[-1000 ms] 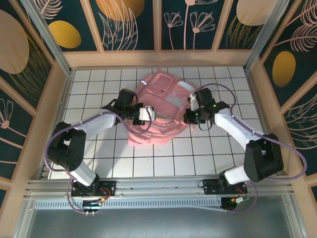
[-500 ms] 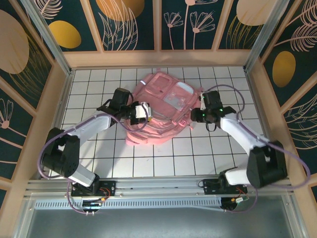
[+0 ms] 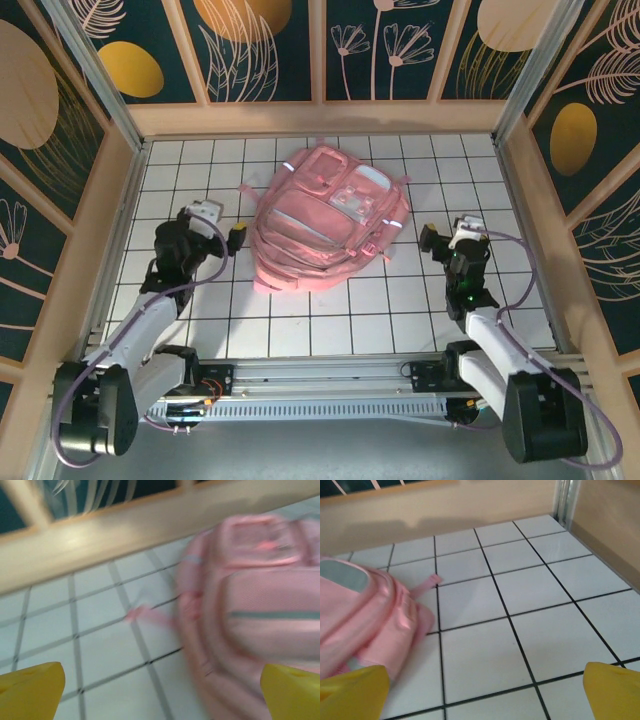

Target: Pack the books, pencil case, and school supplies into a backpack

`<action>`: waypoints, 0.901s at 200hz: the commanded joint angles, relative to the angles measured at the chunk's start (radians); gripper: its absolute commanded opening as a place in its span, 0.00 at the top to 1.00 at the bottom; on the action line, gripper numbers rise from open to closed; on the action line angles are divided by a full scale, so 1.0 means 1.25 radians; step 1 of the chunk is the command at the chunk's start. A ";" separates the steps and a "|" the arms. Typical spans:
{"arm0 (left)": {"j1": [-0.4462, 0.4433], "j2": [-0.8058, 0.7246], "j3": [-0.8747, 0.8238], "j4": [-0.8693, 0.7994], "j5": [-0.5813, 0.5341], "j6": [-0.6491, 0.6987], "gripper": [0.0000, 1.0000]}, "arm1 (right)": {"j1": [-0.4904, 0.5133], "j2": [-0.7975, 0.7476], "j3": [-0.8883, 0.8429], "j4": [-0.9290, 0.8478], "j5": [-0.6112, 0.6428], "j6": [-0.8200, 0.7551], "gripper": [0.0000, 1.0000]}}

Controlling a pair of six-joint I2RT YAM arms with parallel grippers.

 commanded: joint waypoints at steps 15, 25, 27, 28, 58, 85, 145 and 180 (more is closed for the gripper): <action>0.043 0.030 -0.183 0.330 -0.184 -0.095 0.01 | -0.049 0.219 -0.080 0.566 -0.098 -0.061 0.01; 0.043 0.074 -0.215 0.427 -0.183 -0.096 0.01 | -0.052 0.318 -0.089 0.687 -0.107 -0.082 0.01; 0.042 0.081 -0.213 0.433 -0.183 -0.093 0.01 | -0.051 0.340 -0.091 0.718 -0.111 -0.085 0.01; 0.042 0.083 -0.211 0.429 -0.182 -0.093 0.01 | -0.052 0.350 -0.091 0.727 -0.113 -0.085 0.01; 0.044 0.161 -0.244 0.651 -0.176 -0.132 0.01 | -0.062 0.509 -0.077 0.808 -0.134 -0.080 0.01; 0.044 0.292 -0.226 0.793 -0.172 -0.123 0.01 | -0.087 0.502 -0.003 0.674 -0.125 -0.041 0.01; 0.061 0.422 -0.139 0.751 -0.193 -0.149 0.01 | -0.099 0.504 0.004 0.666 -0.103 -0.021 0.01; 0.061 0.418 -0.140 0.747 -0.206 -0.151 0.01 | -0.105 0.506 0.010 0.655 -0.124 -0.022 0.01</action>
